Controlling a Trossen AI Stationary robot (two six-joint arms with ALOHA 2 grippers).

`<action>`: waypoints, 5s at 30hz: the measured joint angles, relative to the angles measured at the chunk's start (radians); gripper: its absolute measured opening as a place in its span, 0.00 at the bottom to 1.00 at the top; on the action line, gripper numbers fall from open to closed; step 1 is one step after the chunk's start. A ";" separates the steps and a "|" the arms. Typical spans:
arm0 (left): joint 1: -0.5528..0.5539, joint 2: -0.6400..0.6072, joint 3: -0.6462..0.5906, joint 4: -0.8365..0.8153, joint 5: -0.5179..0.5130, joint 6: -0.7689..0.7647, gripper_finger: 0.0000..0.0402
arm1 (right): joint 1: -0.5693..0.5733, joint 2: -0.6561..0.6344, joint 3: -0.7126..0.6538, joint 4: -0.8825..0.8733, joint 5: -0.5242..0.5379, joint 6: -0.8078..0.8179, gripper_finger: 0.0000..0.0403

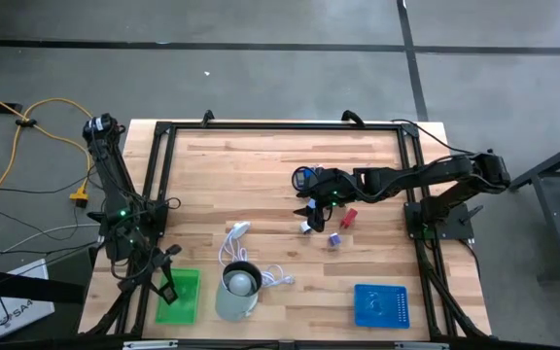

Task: Pick & Place Office items
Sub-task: Put the black digital timer into the green basket, then put the bottom blue digital timer into the green basket

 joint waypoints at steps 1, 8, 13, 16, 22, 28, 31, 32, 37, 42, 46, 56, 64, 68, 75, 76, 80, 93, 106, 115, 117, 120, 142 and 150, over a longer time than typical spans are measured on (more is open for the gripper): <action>0.000 -0.010 0.001 -0.012 0.002 -0.001 0.41 | 0.000 0.000 0.000 0.000 0.000 0.000 0.60; 0.000 -0.076 0.004 -0.062 0.010 -0.002 0.41 | 0.000 0.000 0.000 0.000 0.000 0.000 0.60; 0.013 -0.114 0.005 -0.076 0.014 0.056 0.41 | 0.000 0.000 0.000 0.000 0.000 0.000 0.60; 0.045 -0.132 0.005 -0.092 0.055 0.087 0.41 | 0.000 0.000 0.000 0.000 0.000 0.000 0.60; 0.119 -0.176 0.006 -0.133 0.128 0.102 0.41 | 0.000 0.000 0.000 0.000 0.000 0.000 0.60; 0.212 -0.187 0.006 -0.139 0.196 0.153 0.41 | 0.000 0.000 0.000 0.000 0.000 0.000 0.60; 0.259 -0.179 0.006 -0.140 0.216 0.161 0.41 | 0.000 0.000 0.000 0.000 0.000 0.000 0.60; 0.273 -0.170 0.006 -0.139 0.216 0.161 0.41 | 0.000 0.000 0.000 0.000 0.000 0.000 0.60; 0.315 -0.100 0.007 -0.118 0.220 0.146 0.41 | 0.000 0.000 0.000 0.000 0.000 0.000 0.60; 0.316 -0.012 0.007 -0.055 0.246 0.125 0.41 | 0.000 0.000 0.000 0.000 0.000 0.000 0.60; 0.316 0.048 0.008 -0.015 0.259 0.109 0.41 | 0.000 0.000 0.000 0.000 0.000 0.000 0.60; 0.316 0.139 0.008 0.012 0.252 0.047 0.41 | 0.000 0.000 0.000 0.000 0.000 0.000 0.60; 0.316 0.146 0.008 0.028 0.252 0.045 0.42 | 0.000 0.000 0.000 0.000 0.000 0.000 0.60; 0.316 0.146 0.008 0.028 0.250 0.045 0.45 | 0.000 0.000 0.000 0.000 0.000 0.000 0.60; 0.316 0.146 0.008 0.029 0.249 0.045 0.47 | 0.000 0.000 0.000 0.000 0.000 0.000 0.60; 0.316 0.146 0.008 0.029 0.249 0.045 0.47 | 0.000 0.000 0.000 0.000 0.000 0.000 0.60; 0.316 0.146 0.008 0.031 0.249 0.045 0.47 | 0.000 0.000 0.000 0.000 0.000 0.000 0.60; 0.316 0.146 0.008 0.031 0.250 0.045 0.47 | 0.000 0.000 0.000 0.000 0.000 0.000 0.60; 0.330 0.049 0.006 0.076 0.298 0.098 0.47 | 0.000 0.000 0.000 0.000 0.000 0.000 0.60; 0.557 -0.082 0.006 0.072 0.285 0.179 0.47 | 0.000 0.000 0.000 0.000 0.000 0.000 0.60; 0.629 -0.098 0.006 0.072 0.269 0.182 0.47 | 0.000 0.000 0.000 0.000 0.000 0.000 0.60; 0.744 -0.111 0.006 0.076 0.263 0.213 0.47 | 0.000 0.000 0.000 0.000 0.000 0.000 0.60; 1.469 0.337 0.212 0.278 0.611 0.443 0.47 | 0.000 0.000 0.000 0.000 0.000 0.000 0.60; 1.542 0.635 0.315 0.470 0.668 0.474 0.47 | 0.000 0.000 0.000 0.000 0.000 0.000 0.60</action>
